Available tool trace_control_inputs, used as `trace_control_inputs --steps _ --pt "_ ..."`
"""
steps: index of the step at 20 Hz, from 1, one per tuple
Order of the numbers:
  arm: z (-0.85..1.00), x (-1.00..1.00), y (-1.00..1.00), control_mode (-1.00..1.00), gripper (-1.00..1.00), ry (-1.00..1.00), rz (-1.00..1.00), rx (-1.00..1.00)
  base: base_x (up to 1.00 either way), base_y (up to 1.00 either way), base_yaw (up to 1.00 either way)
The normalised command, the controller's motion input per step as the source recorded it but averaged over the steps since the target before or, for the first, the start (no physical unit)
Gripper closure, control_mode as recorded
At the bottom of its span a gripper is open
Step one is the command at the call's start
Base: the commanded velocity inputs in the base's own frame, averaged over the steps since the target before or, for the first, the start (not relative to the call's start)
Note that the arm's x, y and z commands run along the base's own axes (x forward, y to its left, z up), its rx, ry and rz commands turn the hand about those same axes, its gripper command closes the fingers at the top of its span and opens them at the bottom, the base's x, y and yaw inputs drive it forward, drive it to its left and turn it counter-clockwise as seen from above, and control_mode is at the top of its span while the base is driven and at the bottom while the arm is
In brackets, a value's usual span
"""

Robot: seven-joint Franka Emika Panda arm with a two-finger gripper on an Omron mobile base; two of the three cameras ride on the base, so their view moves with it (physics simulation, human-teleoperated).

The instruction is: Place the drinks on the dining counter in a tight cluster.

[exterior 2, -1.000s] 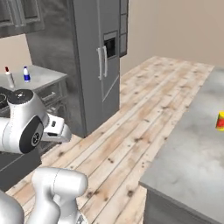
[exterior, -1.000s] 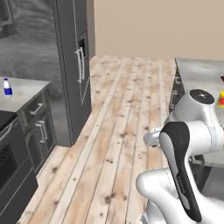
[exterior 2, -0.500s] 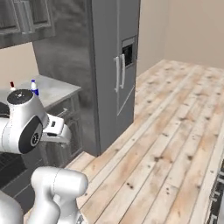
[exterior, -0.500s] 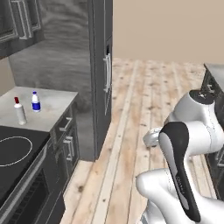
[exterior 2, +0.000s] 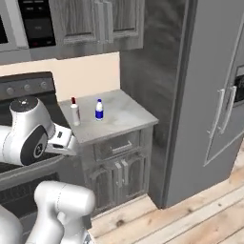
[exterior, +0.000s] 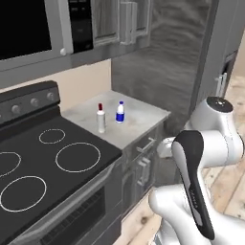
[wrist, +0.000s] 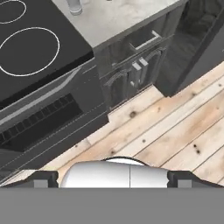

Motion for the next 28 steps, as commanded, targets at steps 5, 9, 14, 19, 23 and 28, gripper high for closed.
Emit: trace_control_inputs --steps 5,9,14,19,23,28 --pt "0.00 0.00 0.00 1.00 -1.00 0.00 0.00 0.00 0.66 -0.59 0.78" --pt "0.00 0.00 0.00 1.00 -1.00 0.00 0.00 0.00 0.94 -0.63 0.71" --pt "0.00 0.00 0.00 1.00 -1.00 0.00 0.00 0.00 0.54 -0.74 0.41" --pt "0.00 0.00 0.00 1.00 -1.00 0.00 0.00 0.00 0.35 0.05 0.00" --pt "0.00 0.00 0.00 1.00 -1.00 0.00 0.00 0.00 0.63 0.25 -0.08" --pt "0.00 0.00 0.00 1.00 -1.00 0.00 0.00 0.00 0.08 0.10 -0.01"
